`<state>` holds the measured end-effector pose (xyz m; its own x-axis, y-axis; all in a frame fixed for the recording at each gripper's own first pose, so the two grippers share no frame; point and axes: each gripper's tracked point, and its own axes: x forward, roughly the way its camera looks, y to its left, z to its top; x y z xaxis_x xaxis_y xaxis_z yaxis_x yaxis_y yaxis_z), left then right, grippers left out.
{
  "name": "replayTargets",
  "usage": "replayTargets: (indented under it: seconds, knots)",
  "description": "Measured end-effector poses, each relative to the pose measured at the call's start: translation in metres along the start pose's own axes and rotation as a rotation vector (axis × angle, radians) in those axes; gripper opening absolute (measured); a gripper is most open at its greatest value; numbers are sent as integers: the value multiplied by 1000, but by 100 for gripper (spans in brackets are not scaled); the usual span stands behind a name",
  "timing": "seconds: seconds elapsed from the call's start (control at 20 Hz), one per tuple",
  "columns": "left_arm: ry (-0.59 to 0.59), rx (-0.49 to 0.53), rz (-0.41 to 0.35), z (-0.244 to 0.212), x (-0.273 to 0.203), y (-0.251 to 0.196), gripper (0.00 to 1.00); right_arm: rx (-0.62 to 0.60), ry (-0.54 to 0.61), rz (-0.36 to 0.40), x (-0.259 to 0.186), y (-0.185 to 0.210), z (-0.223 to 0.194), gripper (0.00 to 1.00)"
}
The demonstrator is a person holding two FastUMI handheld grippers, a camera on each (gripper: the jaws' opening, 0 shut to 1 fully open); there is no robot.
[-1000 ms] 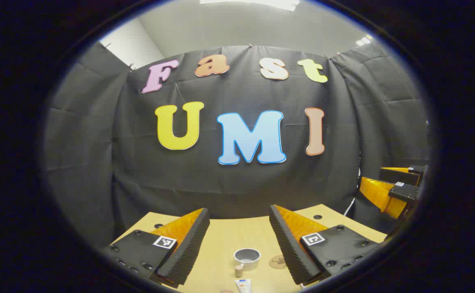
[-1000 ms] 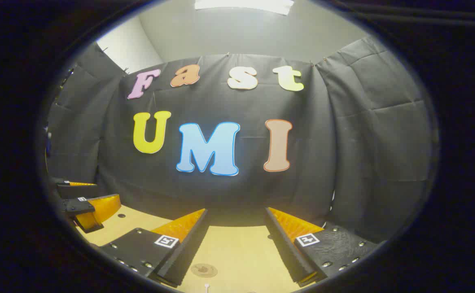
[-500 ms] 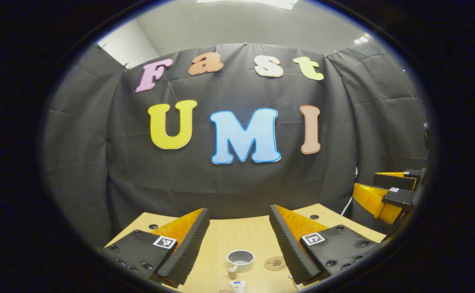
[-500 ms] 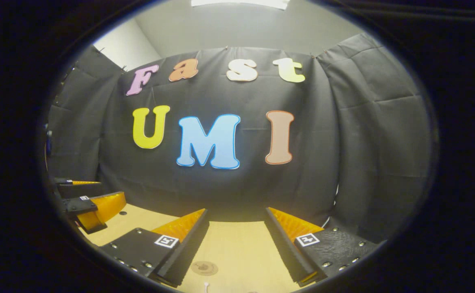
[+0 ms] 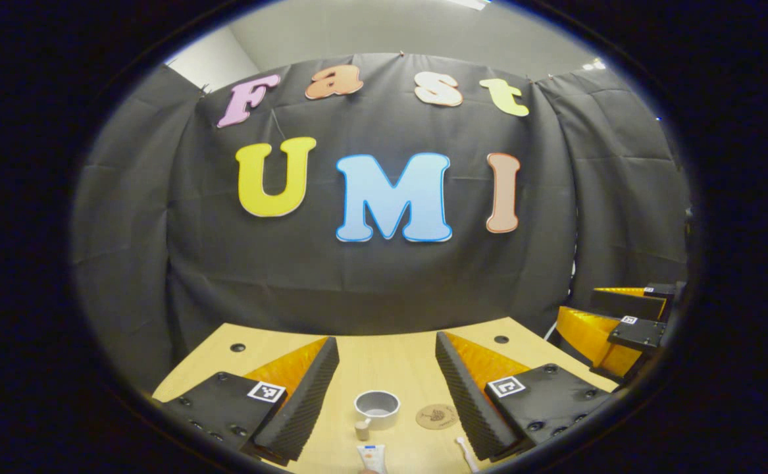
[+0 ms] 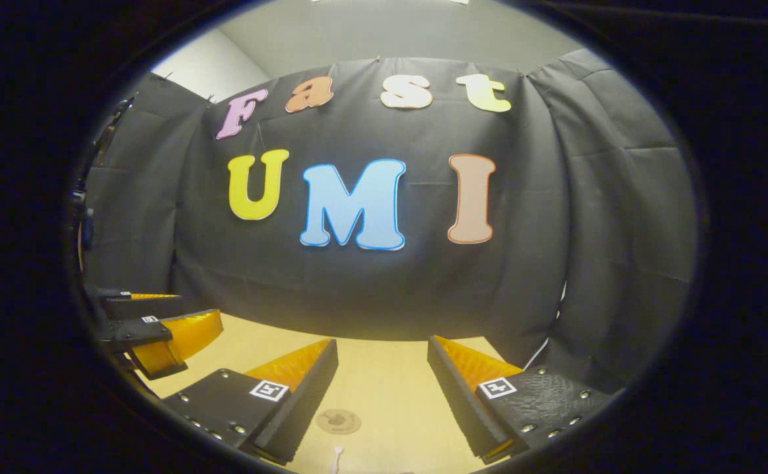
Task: Put the toothbrush and toothpaste on the desktop into the cup, then pick up the cup and place it on the coaster on the desktop.
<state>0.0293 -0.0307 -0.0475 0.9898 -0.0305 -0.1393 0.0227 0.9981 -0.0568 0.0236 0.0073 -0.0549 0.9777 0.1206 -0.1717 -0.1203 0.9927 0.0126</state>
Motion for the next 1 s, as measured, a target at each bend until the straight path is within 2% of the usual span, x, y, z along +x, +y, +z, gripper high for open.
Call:
replayTargets:
  seconds: [0.25, 0.3, 0.65, 0.7, 0.75, 1.0]
  knots:
    - [162, -9, -3, -64, 6, 6, 99, 25, 232, 49, 6, 15, -69, 89]
    - [201, -13, -6, -79, 5, 7, 96, 32, 285, 55, 7, 18, -85, 89]
    - [466, -10, 5, -188, -5, 20, 99, 72, 603, 103, 9, 41, -179, 90]
    - [501, -18, 6, -201, -7, 22, 94, 74, 644, 109, 8, 45, -191, 90]
    - [535, -25, 8, -213, -10, 24, 99, 76, 680, 112, 5, 48, -202, 90]
    - [731, -42, 17, -276, -19, 31, 99, 75, 859, 131, -4, 62, -252, 92]
